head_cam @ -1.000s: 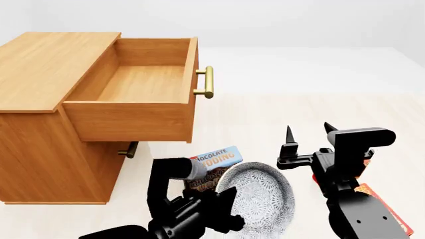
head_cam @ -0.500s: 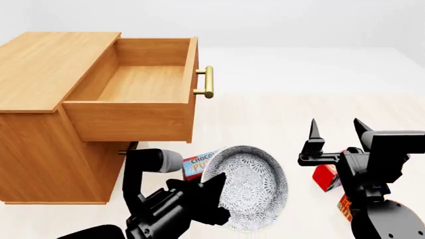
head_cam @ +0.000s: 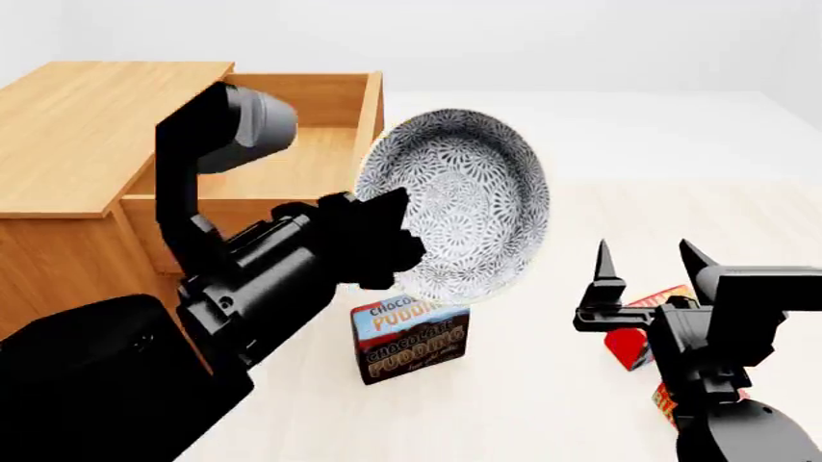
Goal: Put the bowl in the top drawer of the cabinet.
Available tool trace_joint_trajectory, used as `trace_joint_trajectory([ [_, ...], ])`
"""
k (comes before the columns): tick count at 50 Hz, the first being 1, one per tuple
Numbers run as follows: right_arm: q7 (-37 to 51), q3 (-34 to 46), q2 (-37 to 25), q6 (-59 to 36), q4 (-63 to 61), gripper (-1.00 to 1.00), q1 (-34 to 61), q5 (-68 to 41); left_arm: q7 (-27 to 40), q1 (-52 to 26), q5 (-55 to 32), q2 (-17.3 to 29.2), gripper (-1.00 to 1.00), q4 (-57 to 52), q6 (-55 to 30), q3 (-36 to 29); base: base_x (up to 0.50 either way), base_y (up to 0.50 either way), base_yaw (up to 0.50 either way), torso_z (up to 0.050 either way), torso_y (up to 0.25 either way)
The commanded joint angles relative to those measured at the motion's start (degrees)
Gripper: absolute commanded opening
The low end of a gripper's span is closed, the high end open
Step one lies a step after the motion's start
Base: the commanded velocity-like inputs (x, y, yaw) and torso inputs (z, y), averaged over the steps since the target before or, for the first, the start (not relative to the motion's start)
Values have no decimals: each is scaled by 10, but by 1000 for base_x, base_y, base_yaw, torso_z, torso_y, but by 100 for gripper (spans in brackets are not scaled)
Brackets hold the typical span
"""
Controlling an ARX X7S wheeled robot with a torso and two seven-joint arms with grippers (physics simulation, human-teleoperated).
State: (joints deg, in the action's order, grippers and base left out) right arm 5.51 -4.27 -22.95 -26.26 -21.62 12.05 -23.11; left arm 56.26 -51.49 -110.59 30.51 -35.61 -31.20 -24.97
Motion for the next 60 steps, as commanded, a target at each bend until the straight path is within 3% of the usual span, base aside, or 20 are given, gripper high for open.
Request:
trace_joint_trajectory([
  [1,-16,23,12,26,42,100,7,8,62,-132,-26,-13,-100,92,-16,-22,0,0,0,0,0],
  [11,-24,19,10,31,45,100,11,-1,118,-232,-27,-49,-100,215,-18,-52,0,0,0,0,0],
  [27,-24,-3,-3,30,36,100,0,-18,94,-342,46,-95,-100,487,3,-82,0,0,0,0,1],
  [40,-26,-5,-10,30,35,100,-17,-20,44,-355,113,-131,-100,652,52,-106,0,0,0,0,0],
  [60,-23,-8,-15,27,35,100,-29,-23,-44,-391,140,-204,-100,933,108,-114,0,0,0,0,1],
])
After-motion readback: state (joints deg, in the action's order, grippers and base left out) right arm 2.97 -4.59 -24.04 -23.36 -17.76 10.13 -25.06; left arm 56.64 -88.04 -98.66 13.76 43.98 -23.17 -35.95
